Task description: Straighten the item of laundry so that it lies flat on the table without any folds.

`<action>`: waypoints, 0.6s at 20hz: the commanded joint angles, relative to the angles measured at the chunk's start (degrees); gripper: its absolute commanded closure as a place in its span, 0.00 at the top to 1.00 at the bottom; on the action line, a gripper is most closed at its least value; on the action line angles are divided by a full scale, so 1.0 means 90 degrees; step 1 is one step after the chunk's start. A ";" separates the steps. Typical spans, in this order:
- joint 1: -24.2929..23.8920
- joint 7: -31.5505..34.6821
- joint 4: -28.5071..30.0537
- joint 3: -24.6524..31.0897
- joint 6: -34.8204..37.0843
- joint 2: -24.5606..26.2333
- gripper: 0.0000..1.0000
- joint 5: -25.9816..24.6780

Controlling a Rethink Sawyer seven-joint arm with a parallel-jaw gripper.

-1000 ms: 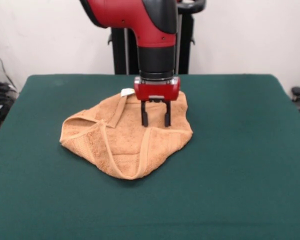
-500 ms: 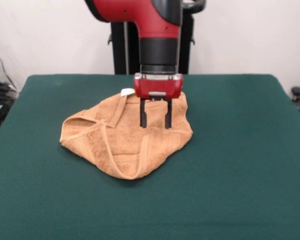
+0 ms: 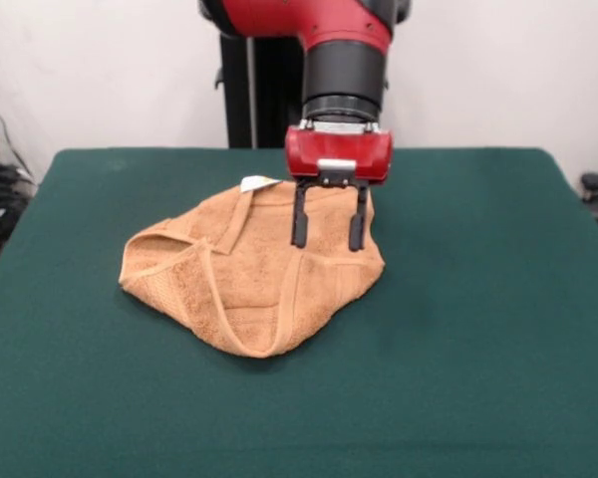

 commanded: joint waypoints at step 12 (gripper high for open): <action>-0.0122 0.1086 -0.0163 0.0779 0.4315 0.0487 1.00 0.0503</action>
